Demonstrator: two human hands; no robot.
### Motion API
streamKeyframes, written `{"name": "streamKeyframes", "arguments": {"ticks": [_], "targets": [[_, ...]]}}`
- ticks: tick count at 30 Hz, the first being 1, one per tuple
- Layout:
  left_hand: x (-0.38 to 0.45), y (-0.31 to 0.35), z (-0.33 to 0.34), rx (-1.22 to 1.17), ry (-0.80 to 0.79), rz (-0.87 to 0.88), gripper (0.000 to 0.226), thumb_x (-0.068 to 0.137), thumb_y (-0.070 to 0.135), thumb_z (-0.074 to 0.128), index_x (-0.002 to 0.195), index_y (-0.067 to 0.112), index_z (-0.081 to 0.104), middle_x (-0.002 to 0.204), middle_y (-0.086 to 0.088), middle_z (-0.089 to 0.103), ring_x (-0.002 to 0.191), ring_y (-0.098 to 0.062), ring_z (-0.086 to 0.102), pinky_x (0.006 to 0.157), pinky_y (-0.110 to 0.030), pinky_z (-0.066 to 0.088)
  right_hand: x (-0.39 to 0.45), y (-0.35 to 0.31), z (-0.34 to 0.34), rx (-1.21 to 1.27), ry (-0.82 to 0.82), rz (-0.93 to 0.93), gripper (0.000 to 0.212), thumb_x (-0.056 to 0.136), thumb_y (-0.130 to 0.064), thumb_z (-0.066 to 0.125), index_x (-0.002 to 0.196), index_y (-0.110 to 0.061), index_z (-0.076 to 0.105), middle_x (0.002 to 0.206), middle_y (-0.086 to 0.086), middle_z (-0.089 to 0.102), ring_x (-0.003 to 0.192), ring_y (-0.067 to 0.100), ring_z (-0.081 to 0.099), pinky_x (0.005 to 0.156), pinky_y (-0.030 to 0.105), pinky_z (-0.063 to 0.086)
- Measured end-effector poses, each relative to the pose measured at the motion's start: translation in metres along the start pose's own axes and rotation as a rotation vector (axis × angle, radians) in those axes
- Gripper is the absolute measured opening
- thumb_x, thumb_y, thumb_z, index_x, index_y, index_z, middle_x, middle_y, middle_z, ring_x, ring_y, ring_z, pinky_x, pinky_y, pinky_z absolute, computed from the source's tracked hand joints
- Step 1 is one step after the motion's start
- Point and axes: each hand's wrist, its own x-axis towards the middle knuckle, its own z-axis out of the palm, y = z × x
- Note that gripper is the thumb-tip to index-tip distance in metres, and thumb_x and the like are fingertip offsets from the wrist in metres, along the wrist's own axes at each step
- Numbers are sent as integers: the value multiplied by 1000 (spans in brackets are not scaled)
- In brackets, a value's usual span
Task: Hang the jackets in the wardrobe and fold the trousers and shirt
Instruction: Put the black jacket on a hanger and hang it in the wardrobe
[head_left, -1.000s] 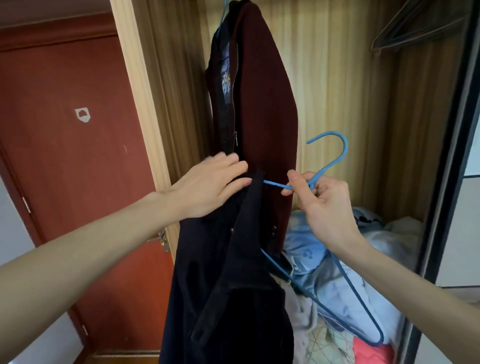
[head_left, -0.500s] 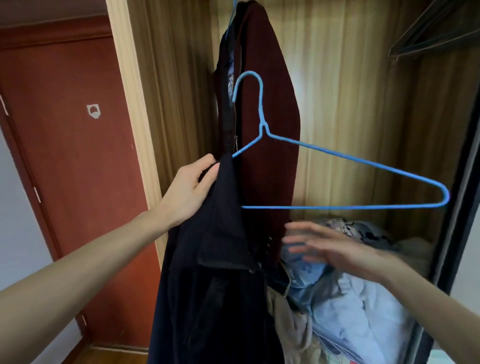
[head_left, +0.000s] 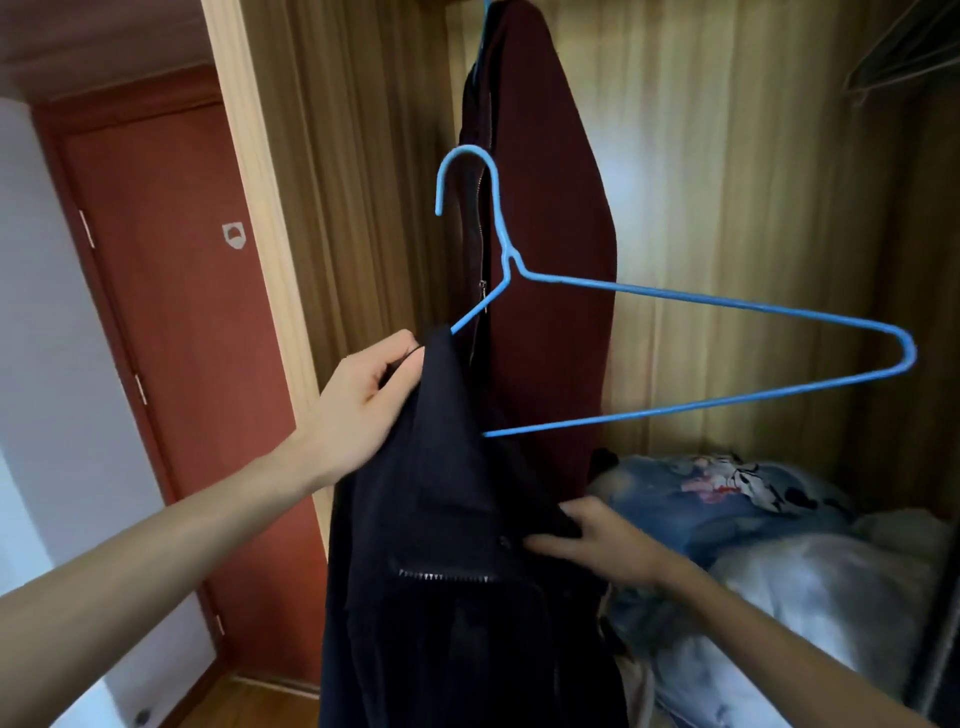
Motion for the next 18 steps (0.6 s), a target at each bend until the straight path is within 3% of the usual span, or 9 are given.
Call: {"name": "streamKeyframes", "arguments": {"ticks": [2, 4, 5, 8, 11, 13, 15, 16, 18], "targets": [[-6, -4, -5, 37, 11, -16, 44, 109, 43, 45, 78, 11, 44, 74, 9, 42, 70, -5, 39, 62, -22, 33, -3, -8, -29, 110, 44, 17, 18, 97, -24, 74, 83, -34, 78, 78, -25, 68, 73, -11, 58, 65, 11, 46], [-10, -7, -8, 52, 14, -33, 47, 108, 45, 44, 79, 7, 43, 74, 6, 41, 71, -6, 39, 63, -27, 33, -1, -19, -55, 118, 95, 12, 12, 93, -34, 76, 89, -24, 80, 81, -17, 72, 74, -4, 60, 66, 18, 48], [-11, -8, -8, 60, 12, -39, 49, 108, 46, 44, 80, 5, 43, 74, 5, 41, 71, -8, 39, 64, -30, 34, 2, -26, -67, 81, 126, -10, 22, 91, -38, 76, 89, -16, 80, 80, -15, 71, 73, -1, 59, 65, 21, 48], [-16, -9, -7, 56, -18, -35, 59, 108, 54, 41, 84, 1, 44, 77, 1, 42, 73, -10, 40, 66, -35, 35, 7, -50, -101, -153, 191, -148, 28, 91, -39, 73, 92, -11, 78, 80, -15, 71, 74, -5, 59, 68, 22, 47], [-24, -8, -4, 54, -72, -11, 63, 101, 66, 39, 83, 6, 48, 76, 2, 46, 72, -12, 43, 66, -36, 38, 13, -73, -124, -434, 190, -223, 20, 102, -28, 64, 86, -17, 64, 84, -10, 59, 85, 10, 58, 80, 28, 43], [-29, -7, -2, 73, -127, 0, 66, 101, 69, 37, 89, 7, 55, 76, -5, 54, 70, -25, 49, 68, -42, 46, 14, -84, -134, -407, 151, -141, 17, 106, -30, 59, 97, -19, 69, 95, -8, 68, 95, 16, 64, 85, 20, 44], [-33, -10, -4, 112, -178, 16, 68, 102, 67, 34, 96, 4, 58, 82, -19, 60, 77, -43, 56, 72, -57, 51, 11, -93, -145, -306, 66, -76, 24, 106, -30, 58, 116, -15, 74, 114, -8, 76, 109, 7, 68, 95, 13, 46], [-36, -12, -7, 144, -203, 29, 68, 103, 67, 33, 98, 5, 59, 81, -22, 60, 76, -45, 57, 71, -60, 51, 8, -98, -151, -216, 22, -34, 26, 104, -30, 61, 120, -15, 75, 119, -7, 76, 112, 5, 69, 99, 16, 49], [-41, -16, -14, 227, -241, 81, 61, 104, 68, 29, 105, 16, 61, 70, -17, 59, 64, -40, 57, 60, -52, 52, 4, -107, -164, -25, -37, 48, 35, 93, -37, 72, 119, -15, 76, 119, -1, 77, 108, 10, 72, 101, 26, 55]]}}
